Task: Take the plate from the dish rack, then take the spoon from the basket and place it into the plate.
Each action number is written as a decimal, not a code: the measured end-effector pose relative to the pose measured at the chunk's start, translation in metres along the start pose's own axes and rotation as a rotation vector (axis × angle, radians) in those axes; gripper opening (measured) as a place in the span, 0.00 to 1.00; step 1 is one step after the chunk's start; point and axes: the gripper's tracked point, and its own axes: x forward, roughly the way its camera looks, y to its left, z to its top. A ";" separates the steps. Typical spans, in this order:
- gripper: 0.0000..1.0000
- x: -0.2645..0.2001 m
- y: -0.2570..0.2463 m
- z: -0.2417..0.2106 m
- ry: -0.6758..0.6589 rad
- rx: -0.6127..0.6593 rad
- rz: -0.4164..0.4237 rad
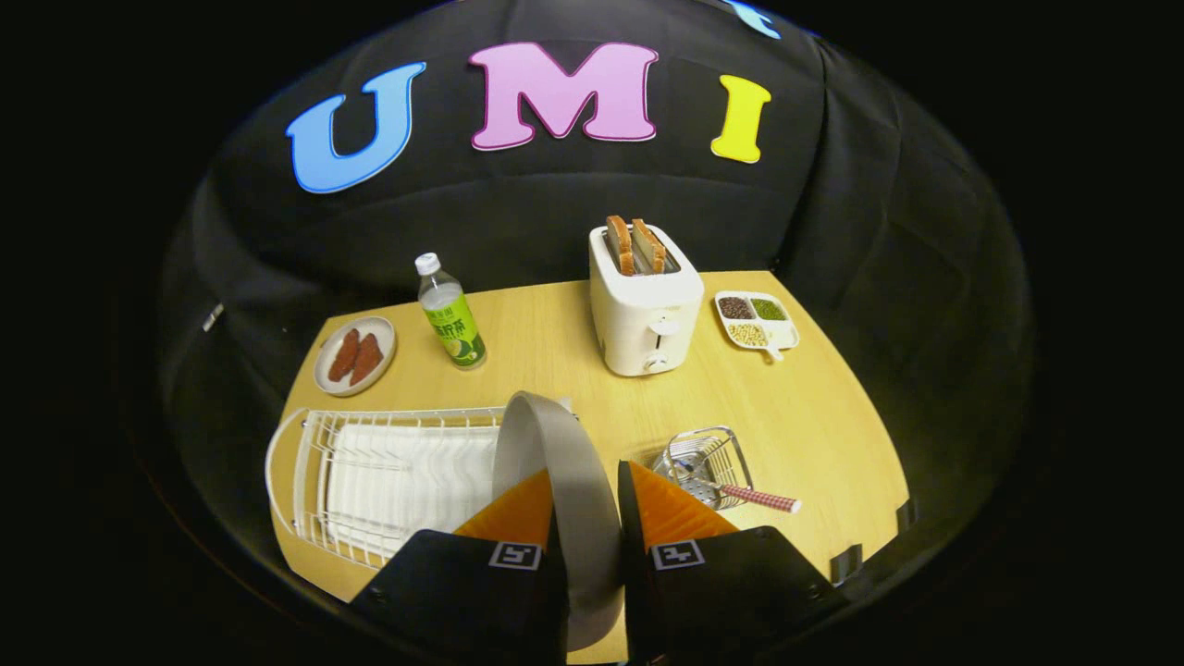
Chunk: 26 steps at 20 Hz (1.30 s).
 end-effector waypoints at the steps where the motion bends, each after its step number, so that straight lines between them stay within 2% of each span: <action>1: 0.28 -0.007 -0.001 0.000 -0.001 0.021 0.038; 6: 0.28 -0.050 -0.020 -0.021 0.017 0.112 0.209; 11: 0.28 -0.084 -0.070 -0.072 0.064 0.143 0.250; 15: 0.28 -0.092 -0.104 -0.118 0.124 0.200 0.272; 21: 0.28 -0.044 -0.135 -0.167 0.176 0.242 0.285; 26: 0.28 0.006 -0.157 -0.182 0.244 0.279 0.274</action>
